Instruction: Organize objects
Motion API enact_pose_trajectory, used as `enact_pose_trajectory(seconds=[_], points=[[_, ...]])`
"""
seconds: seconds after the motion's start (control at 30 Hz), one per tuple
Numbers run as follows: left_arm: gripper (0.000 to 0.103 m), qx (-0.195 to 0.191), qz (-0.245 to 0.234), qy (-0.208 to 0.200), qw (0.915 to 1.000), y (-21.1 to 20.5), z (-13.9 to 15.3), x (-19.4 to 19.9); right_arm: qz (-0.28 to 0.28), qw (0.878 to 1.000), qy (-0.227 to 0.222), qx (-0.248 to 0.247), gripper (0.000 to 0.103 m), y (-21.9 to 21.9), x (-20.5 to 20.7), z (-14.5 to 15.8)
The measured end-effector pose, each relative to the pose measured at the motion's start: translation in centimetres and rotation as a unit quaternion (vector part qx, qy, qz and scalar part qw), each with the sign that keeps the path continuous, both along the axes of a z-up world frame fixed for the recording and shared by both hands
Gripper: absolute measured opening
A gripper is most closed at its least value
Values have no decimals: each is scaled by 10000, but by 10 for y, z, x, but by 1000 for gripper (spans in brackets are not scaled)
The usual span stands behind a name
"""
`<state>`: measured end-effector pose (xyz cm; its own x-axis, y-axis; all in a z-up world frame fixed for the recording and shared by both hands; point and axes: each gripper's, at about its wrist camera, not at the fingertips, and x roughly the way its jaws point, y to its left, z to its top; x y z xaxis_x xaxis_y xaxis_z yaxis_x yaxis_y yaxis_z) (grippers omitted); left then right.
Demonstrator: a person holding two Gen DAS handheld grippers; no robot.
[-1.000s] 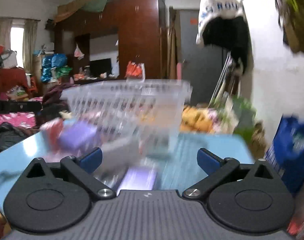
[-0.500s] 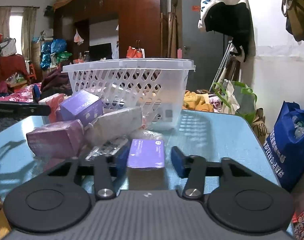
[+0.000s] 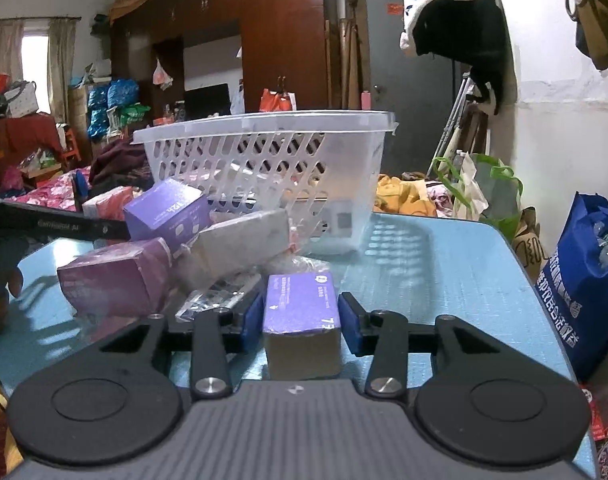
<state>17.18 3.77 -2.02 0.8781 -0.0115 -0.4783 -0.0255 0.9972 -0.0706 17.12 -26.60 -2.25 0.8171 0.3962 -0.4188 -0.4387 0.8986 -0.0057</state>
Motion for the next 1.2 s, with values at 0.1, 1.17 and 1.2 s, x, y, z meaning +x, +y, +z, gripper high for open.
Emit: enact_pose_trajectory(seconds=[0.1, 1.17, 1.2], points=[[30, -60, -59, -205, 9998, 3, 0, -12, -48, 9998, -161, -68, 42, 2, -5, 0], [31, -1126, -644, -1820, 9747, 34, 2, -54, -126, 9936, -1066, 347, 42, -6, -21, 2], [31, -1134, -655, -1853, 9739, 34, 3, -56, -130, 9934, -1077, 371, 42, -7, -22, 2]])
